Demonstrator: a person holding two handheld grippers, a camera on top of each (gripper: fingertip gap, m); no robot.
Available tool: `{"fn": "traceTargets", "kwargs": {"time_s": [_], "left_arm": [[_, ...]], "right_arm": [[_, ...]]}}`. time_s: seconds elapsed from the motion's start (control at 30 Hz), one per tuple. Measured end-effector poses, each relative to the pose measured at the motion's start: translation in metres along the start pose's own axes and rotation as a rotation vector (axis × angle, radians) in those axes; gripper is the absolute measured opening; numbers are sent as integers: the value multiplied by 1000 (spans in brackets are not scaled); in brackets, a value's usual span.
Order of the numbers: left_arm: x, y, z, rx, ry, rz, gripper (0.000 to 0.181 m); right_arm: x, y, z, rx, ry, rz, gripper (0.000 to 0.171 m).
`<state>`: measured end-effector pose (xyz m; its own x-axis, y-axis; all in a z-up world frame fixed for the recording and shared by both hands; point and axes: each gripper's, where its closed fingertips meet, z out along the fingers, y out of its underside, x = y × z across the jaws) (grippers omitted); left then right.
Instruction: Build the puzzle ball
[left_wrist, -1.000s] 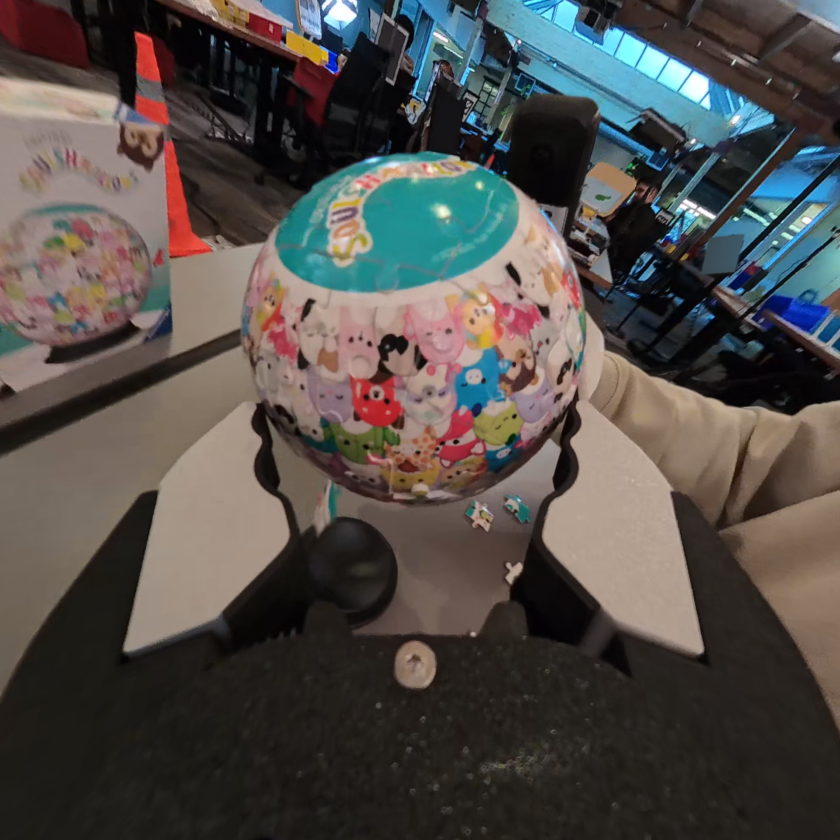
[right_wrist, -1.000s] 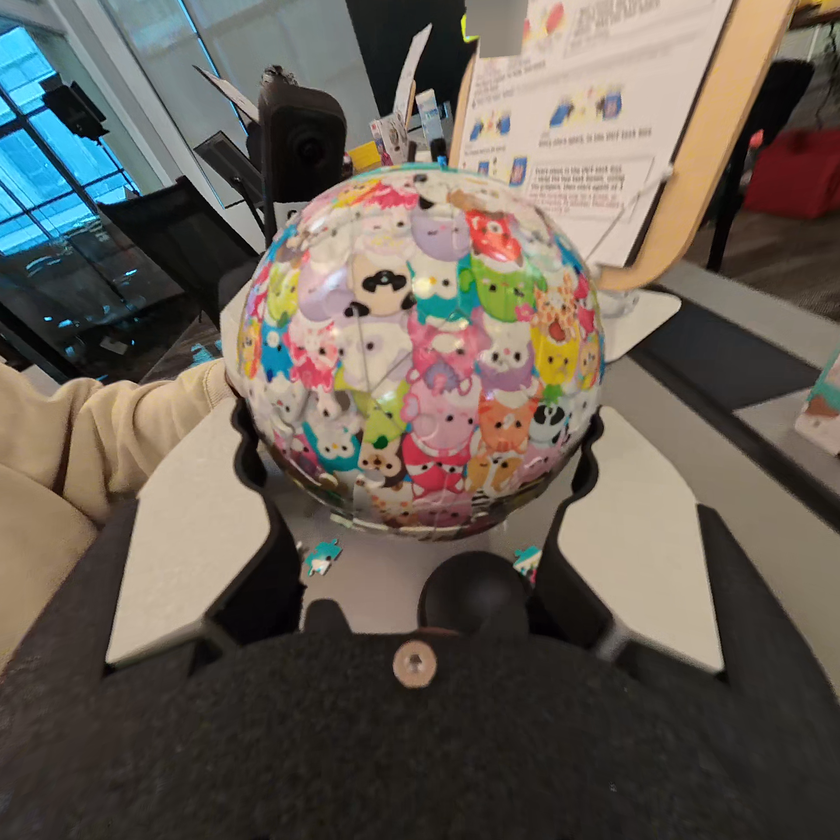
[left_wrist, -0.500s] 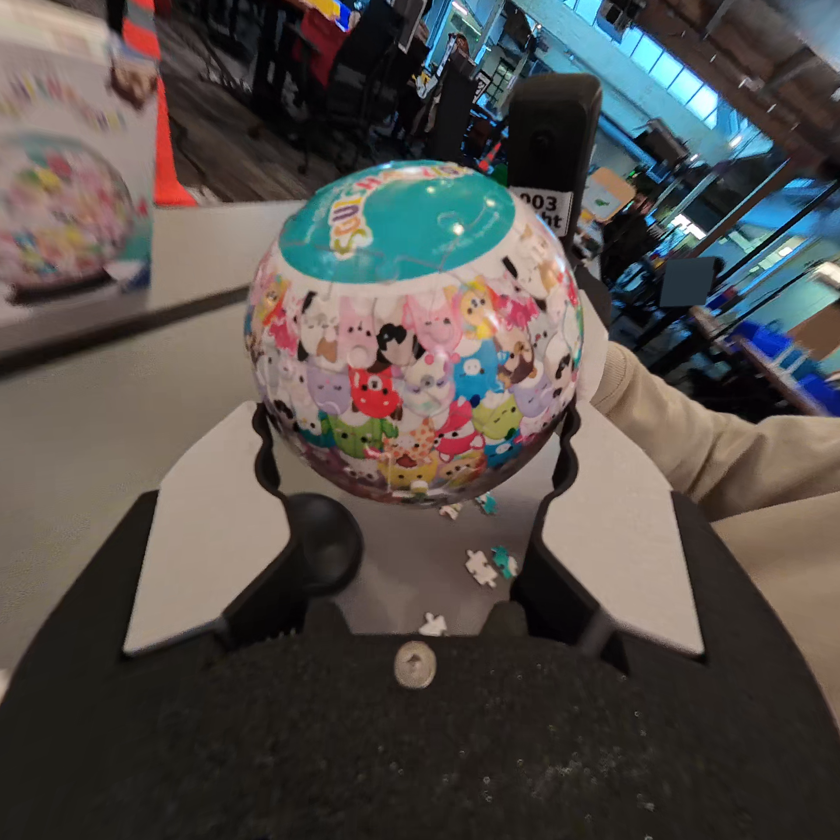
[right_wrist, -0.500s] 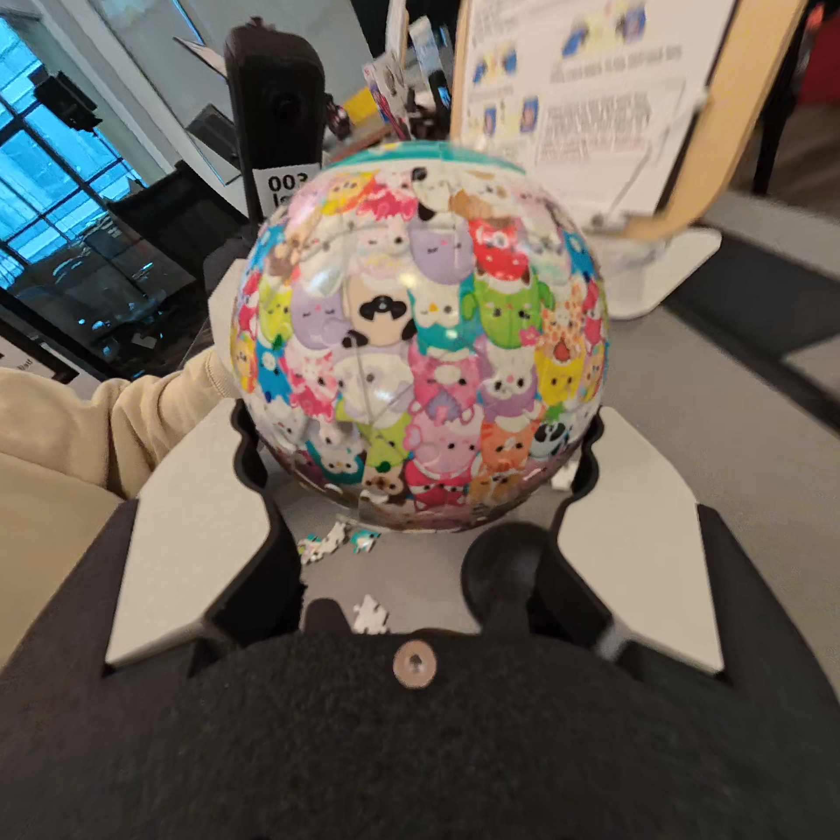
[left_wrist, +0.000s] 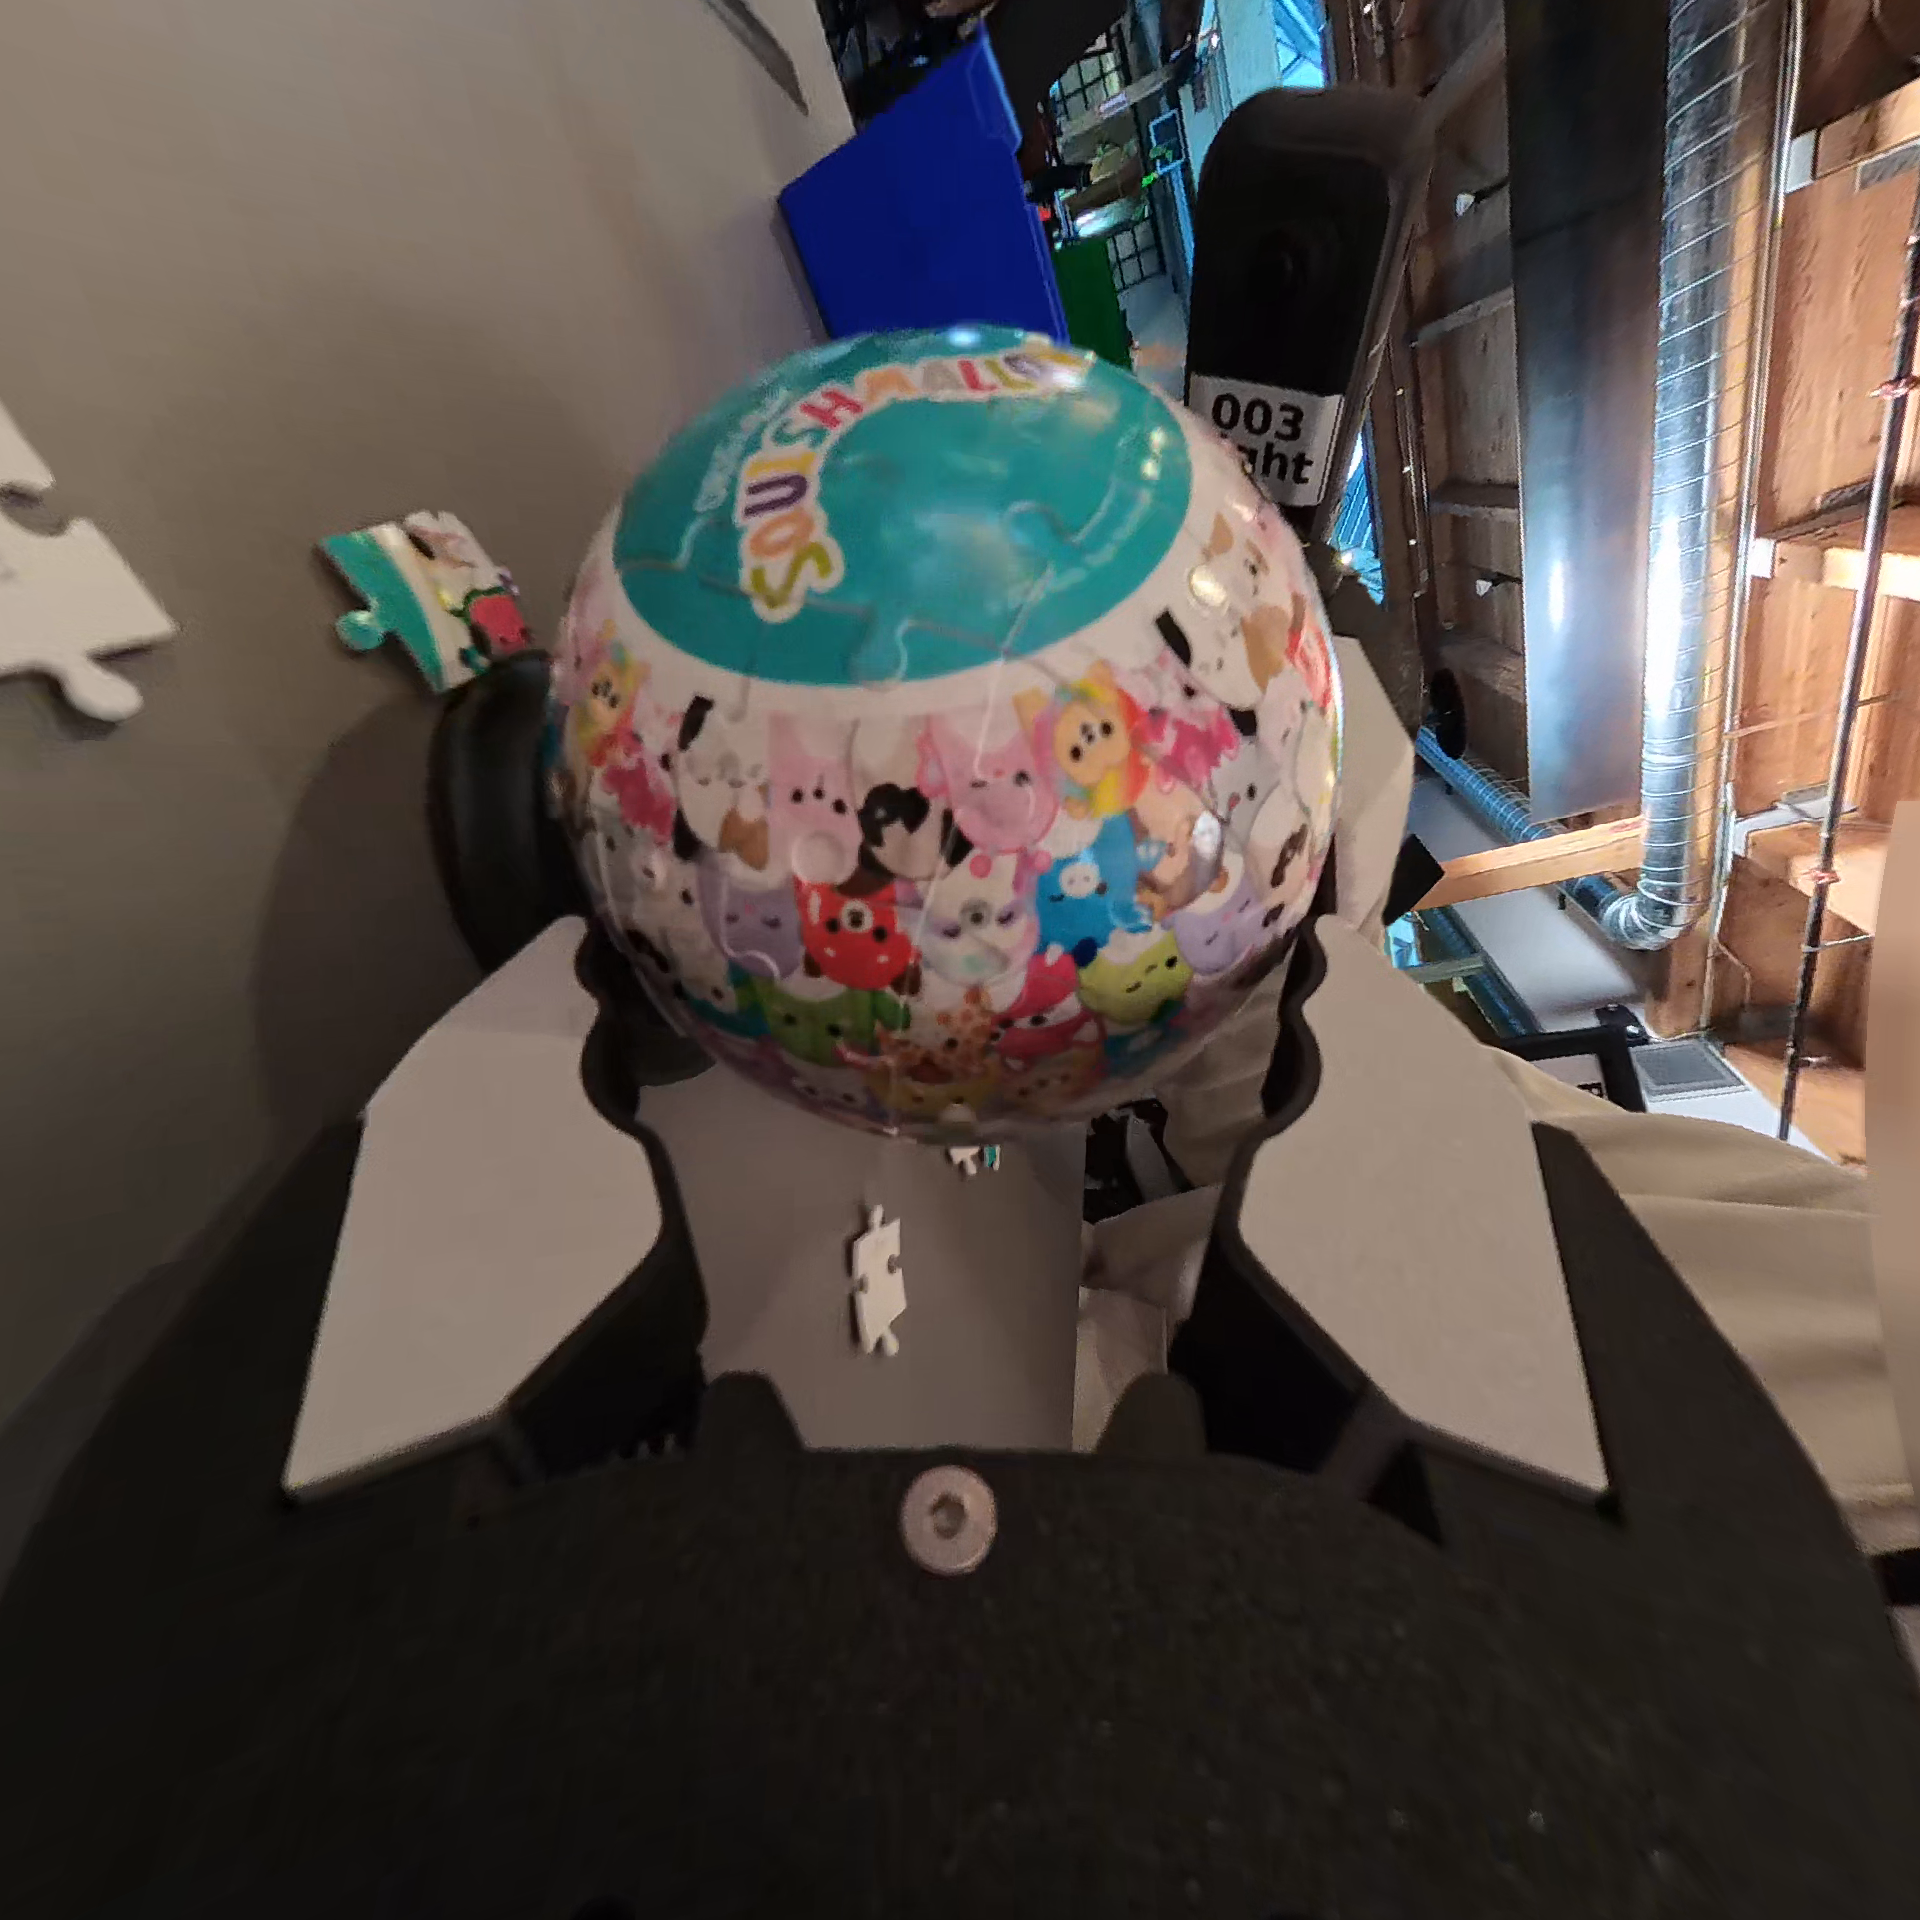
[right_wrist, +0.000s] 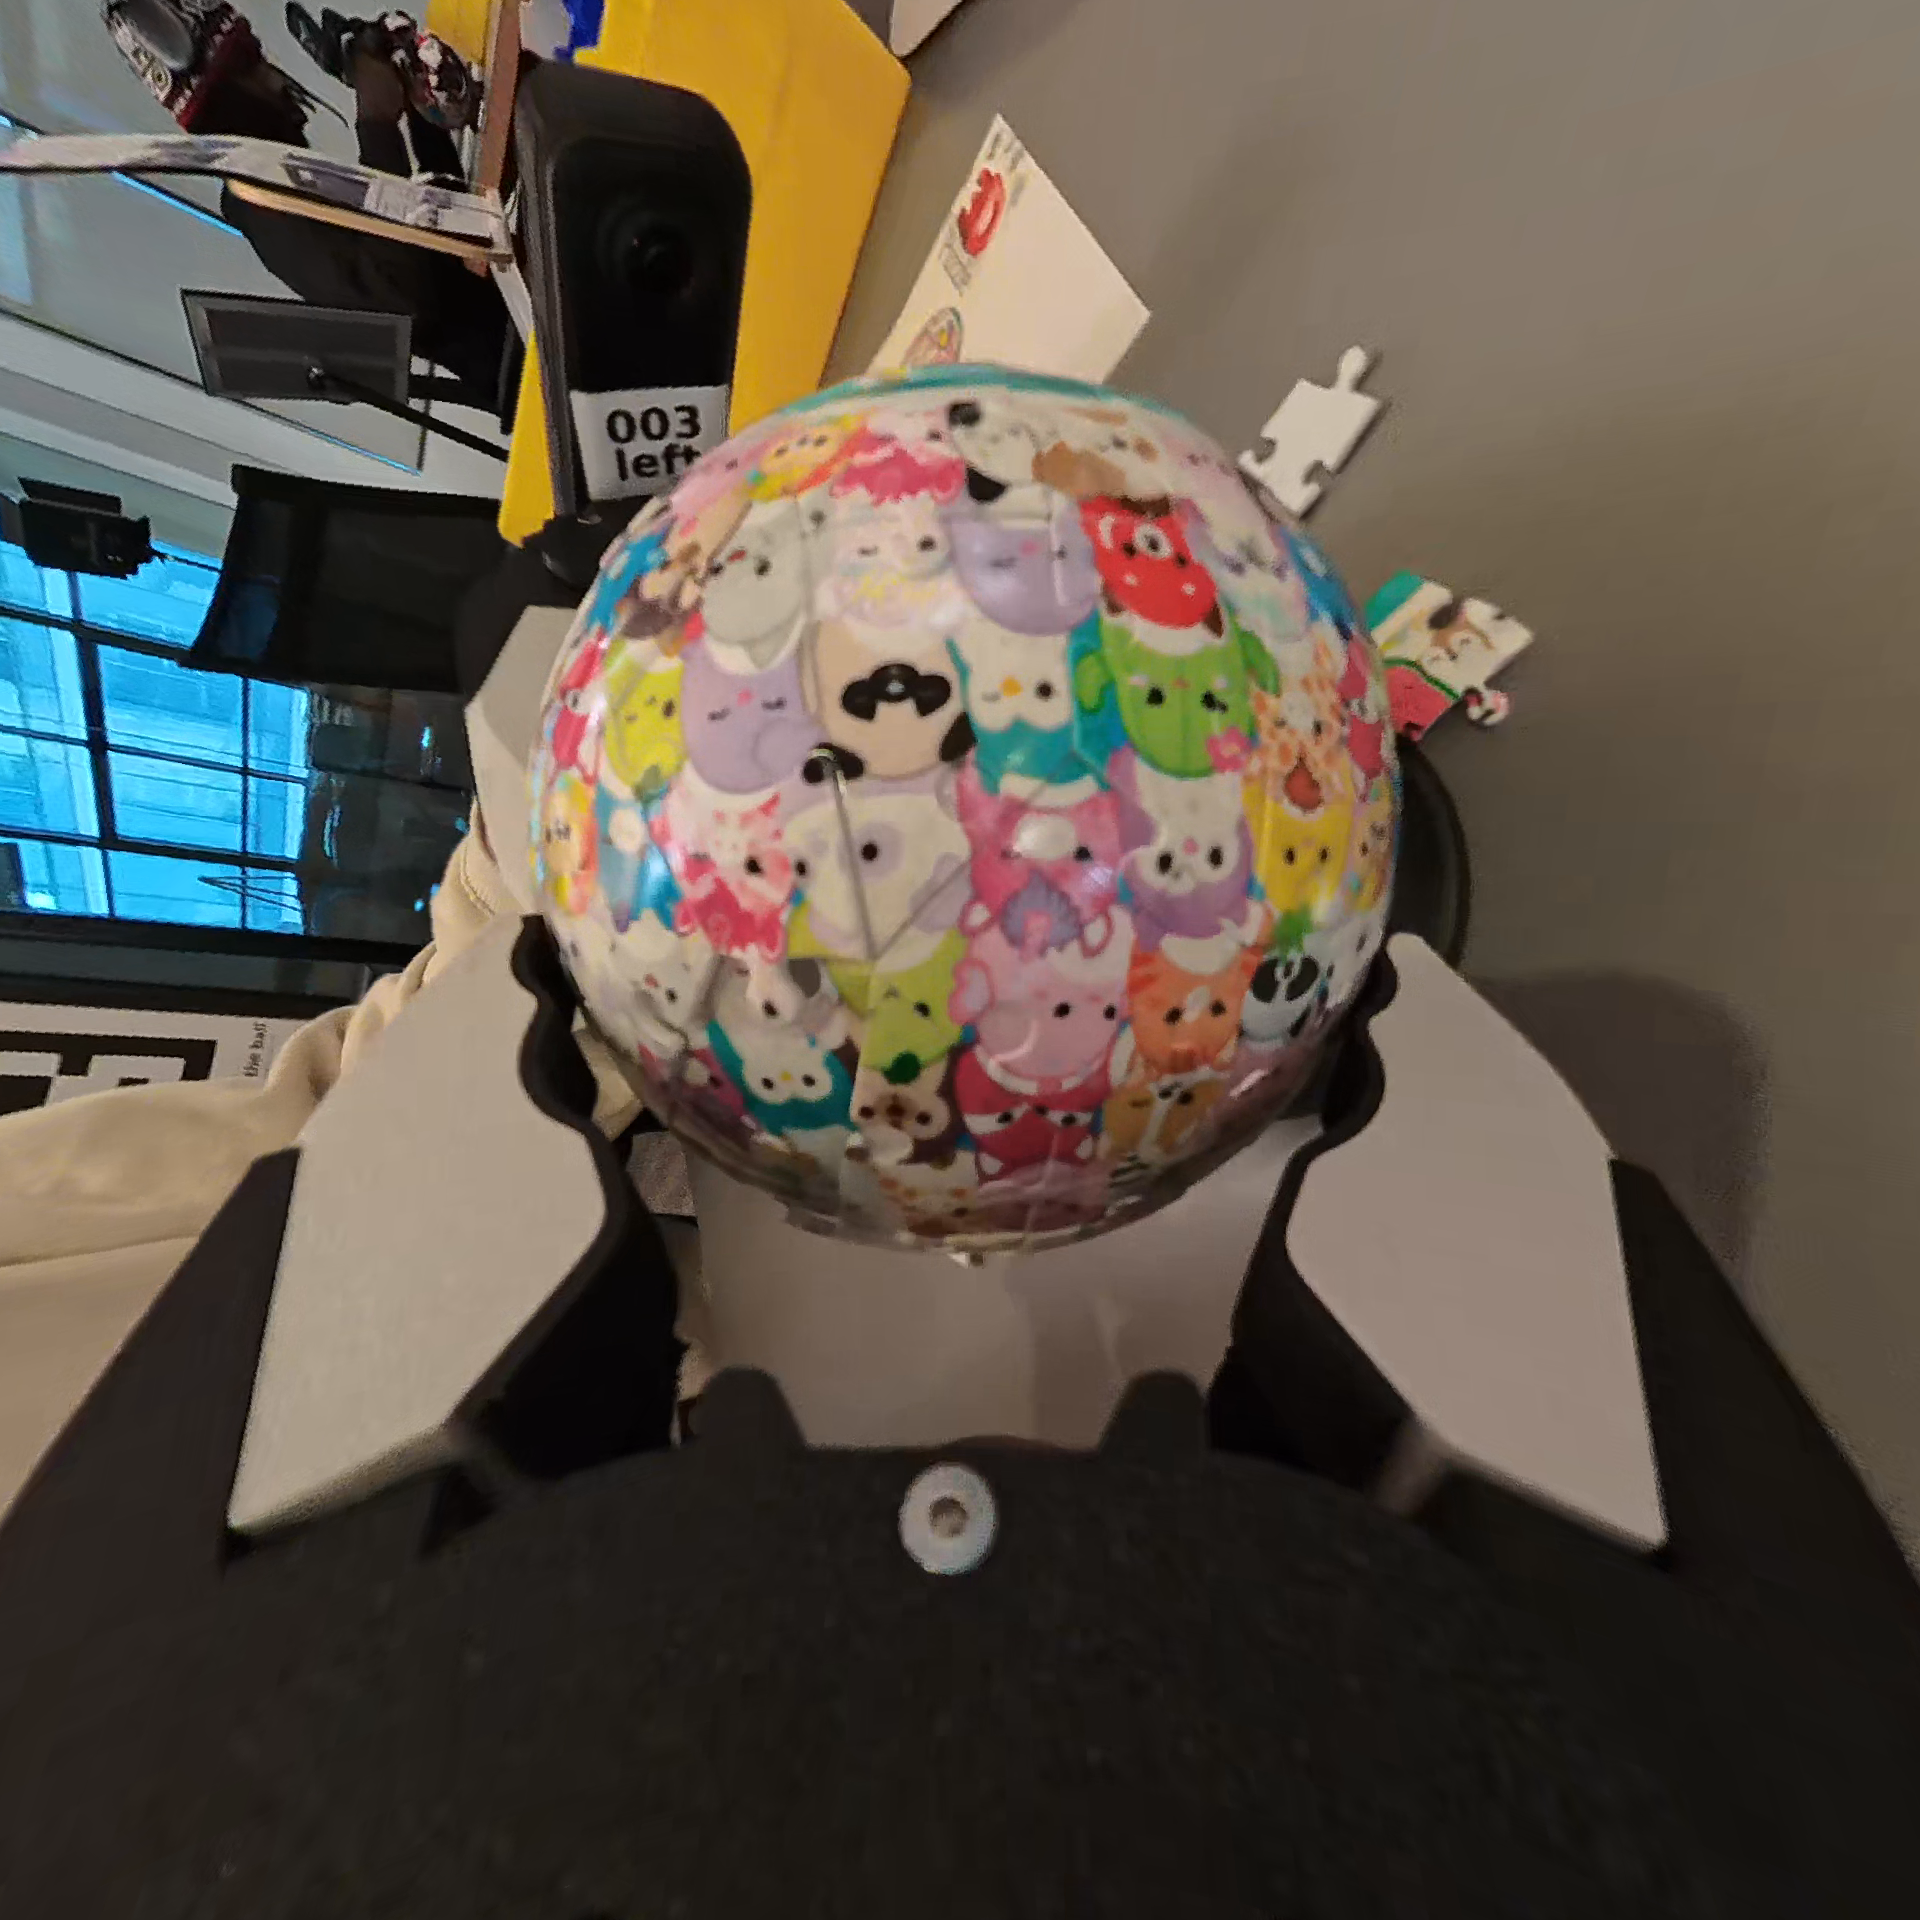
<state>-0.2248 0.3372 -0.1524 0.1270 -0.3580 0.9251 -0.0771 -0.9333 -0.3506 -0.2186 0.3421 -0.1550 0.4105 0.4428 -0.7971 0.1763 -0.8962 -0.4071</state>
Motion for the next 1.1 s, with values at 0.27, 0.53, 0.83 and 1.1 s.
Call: {"fn": "traceTargets", "kwargs": {"time_s": [0.27,0.53,0.83,1.1], "left_arm": [[-4,0,2,-73,24,-55,117],[0,1,0,-85,49,-58,116],[-3,-12,-10,-20,-69,62,112],[-6,-15,-10,-34,-142,110,109]], "right_arm": [[7,2,-1,-20,-4,75,137],[3,16,-13,8,-4,-58,144],[8,18,-53,121,52,-355,131],[-4,10,-36,148,-89,-183,132]]}}
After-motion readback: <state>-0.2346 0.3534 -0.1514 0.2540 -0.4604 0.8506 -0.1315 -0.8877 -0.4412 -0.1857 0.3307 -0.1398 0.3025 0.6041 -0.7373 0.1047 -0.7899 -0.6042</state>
